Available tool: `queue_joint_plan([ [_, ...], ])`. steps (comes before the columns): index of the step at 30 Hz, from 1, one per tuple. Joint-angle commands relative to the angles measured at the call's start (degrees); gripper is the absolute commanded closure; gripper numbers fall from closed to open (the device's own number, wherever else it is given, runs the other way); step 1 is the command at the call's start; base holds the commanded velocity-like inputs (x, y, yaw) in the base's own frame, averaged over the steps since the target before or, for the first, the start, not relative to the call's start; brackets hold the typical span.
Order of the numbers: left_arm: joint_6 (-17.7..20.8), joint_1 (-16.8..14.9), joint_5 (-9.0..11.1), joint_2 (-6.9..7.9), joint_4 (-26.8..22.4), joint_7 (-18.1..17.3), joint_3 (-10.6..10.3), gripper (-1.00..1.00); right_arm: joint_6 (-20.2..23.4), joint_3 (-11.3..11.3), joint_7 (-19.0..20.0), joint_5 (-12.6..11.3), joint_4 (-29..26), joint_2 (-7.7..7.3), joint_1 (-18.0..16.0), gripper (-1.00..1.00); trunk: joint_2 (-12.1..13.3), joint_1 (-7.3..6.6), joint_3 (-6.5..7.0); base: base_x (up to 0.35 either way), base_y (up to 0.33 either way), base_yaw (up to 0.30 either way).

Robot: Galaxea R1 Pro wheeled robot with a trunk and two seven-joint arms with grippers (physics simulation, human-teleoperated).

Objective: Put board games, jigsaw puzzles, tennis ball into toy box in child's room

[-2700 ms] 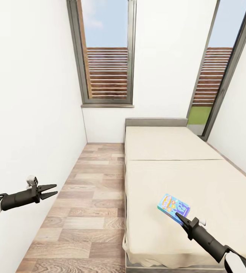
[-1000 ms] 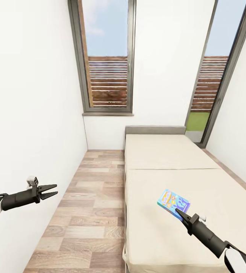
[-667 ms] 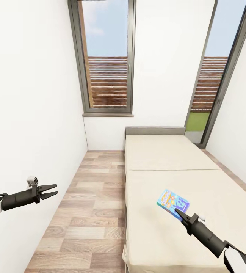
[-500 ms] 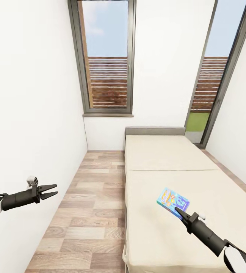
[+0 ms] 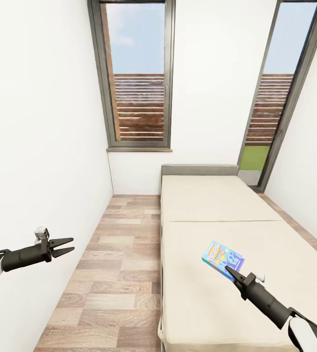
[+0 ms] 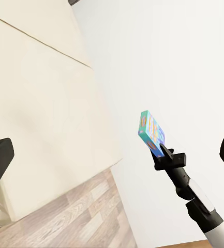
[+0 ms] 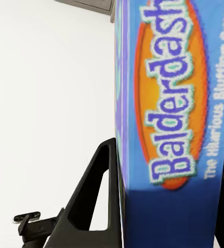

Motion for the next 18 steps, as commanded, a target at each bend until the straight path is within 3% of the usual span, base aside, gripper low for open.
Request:
queue_joint_plan([
  [1,0.6,0.0,-0.1,0.00,0.0,-0.2,0.0,-1.00,0.4,-0.1,0.1,-0.1,0.0,-0.01,0.0,1.00,0.4,-0.22,0.12,0.000,0.000,0.000],
  [7,0.6,0.0,0.0,0.01,0.0,-0.2,0.0,-1.00,0.7,0.4,-0.8,0.6,-1.9,-0.22,0.0,1.00,2.8,-1.54,1.19,0.000,0.000,0.000],
  [11,0.6,0.0,0.0,0.00,0.0,-0.2,0.0,-1.00,2.5,0.6,-6.1,3.7,-8.1,-0.35,0.1,1.00,4.4,-2.42,1.91,0.000,0.000,0.000],
  [15,0.6,0.0,0.0,0.11,0.0,-0.3,0.1,-1.00,13.4,0.0,-11.5,5.6,-20.6,0.10,0.2,1.00,6.0,-3.30,2.63,0.000,0.000,0.000],
  [18,0.6,0.0,0.0,0.17,0.0,-0.4,0.1,-1.00,16.5,-0.3,-12.2,5.8,-23.1,0.50,0.3,1.00,7.2,-3.96,3.17,0.000,0.000,0.000],
])
